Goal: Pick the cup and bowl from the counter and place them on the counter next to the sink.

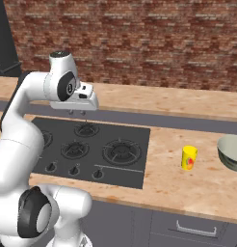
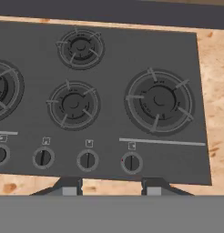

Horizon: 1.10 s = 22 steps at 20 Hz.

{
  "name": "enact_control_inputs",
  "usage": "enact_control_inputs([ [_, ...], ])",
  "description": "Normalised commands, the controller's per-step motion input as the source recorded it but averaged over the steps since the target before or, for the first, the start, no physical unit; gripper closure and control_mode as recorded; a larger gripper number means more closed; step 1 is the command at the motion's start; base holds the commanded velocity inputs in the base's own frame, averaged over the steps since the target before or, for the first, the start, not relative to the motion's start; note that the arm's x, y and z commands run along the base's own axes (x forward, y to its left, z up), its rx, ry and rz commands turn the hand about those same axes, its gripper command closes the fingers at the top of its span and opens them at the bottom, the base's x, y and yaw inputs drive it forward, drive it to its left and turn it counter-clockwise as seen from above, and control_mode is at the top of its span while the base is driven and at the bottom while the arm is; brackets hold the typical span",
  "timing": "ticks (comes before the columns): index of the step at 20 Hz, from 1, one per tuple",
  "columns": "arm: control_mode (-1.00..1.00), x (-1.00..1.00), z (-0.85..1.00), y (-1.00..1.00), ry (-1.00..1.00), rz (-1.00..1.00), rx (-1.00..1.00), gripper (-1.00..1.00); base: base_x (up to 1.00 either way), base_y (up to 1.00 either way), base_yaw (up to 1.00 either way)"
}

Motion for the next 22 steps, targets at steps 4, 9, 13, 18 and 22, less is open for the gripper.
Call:
enact_control_inputs([
  [4,-1.0,0.15,0.0,0.0,0.0,0.0,0.0,-1.0,0.0,0.0,0.0],
  [9,-1.0,0.02,0.0,-0.09,-0.1,0.0,0.0,-1.0,0.0,0.0,0.0],
  [13,-1.0,0.0,-0.07,-0.6,-0.06,0.0,0.0,-1.0,0.0,0.0,0.0],
  [18,-1.0,0.0,-0.11,-0.78,-0.01,0.0,0.0,-1.0,0.0,0.0,0.0],
  [22,-1.0,0.0,-0.08,-0.73,0.0,0.0,0.0,-1.0,0.0,0.0,0.0],
])
